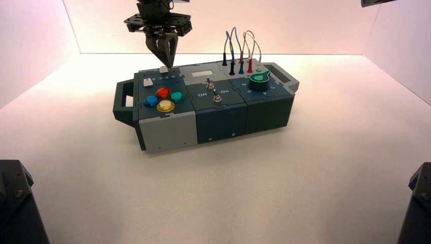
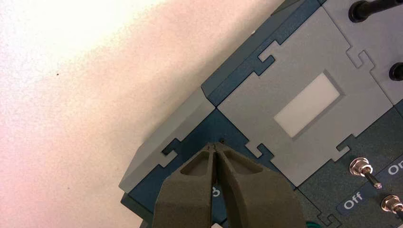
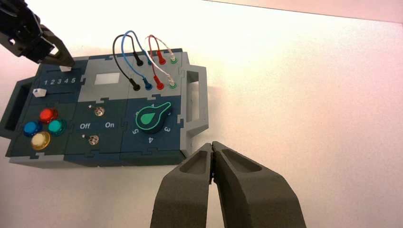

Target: Move the top slider to position 3.

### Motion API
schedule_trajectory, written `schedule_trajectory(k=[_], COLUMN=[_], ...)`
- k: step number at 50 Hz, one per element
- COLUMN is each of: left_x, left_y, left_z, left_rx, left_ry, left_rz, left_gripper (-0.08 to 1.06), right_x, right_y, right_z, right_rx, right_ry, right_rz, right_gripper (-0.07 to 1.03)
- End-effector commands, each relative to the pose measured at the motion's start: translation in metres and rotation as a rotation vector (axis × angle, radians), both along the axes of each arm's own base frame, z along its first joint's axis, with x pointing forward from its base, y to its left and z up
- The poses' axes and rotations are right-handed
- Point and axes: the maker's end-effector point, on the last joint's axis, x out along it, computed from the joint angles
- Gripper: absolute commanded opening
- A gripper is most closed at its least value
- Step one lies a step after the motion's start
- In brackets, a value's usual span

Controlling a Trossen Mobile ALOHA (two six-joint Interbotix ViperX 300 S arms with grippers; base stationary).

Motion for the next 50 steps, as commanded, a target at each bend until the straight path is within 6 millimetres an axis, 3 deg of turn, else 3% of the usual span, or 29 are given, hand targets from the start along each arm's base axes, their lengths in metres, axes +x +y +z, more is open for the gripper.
schedule_trajectory(k=[1,50], left_x=[0.0065,0.0019], left_y=[-0.0004,0.0060], left_z=[0.0107,0.0113], left_rx=[-0.009,0.003], left_ry=[-0.028,-0.019], left_rz=[-0.002,-0.007], left_gripper=[-0.03,-0.03], right_x=[0.0047,0.0047], right_y=[0.0015,0.0010], right_z=[0.0101,0.0105], right_rx=[0.008,0.007], right_ry=[-0.026,-0.028], right_rz=[0.000,-0.001], right_gripper=[-0.02,-0.02])
